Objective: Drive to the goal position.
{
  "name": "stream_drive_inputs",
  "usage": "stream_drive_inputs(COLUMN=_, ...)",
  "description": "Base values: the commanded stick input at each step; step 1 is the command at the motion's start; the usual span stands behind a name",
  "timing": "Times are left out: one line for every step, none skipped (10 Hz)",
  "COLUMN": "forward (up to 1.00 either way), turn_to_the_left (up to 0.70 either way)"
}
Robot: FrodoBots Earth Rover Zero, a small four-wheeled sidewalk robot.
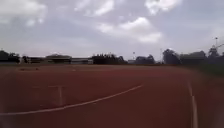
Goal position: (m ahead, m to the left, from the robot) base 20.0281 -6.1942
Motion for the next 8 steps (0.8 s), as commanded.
stream_drive_inputs(forward=0.45, turn_to_the_left=0.0)
stream_drive_inputs(forward=0.45, turn_to_the_left=0.0)
stream_drive_inputs(forward=0.45, turn_to_the_left=0.0)
stream_drive_inputs(forward=0.45, turn_to_the_left=0.0)
stream_drive_inputs(forward=0.45, turn_to_the_left=0.0)
stream_drive_inputs(forward=0.45, turn_to_the_left=0.0)
stream_drive_inputs(forward=0.45, turn_to_the_left=0.0)
stream_drive_inputs(forward=0.45, turn_to_the_left=0.0)
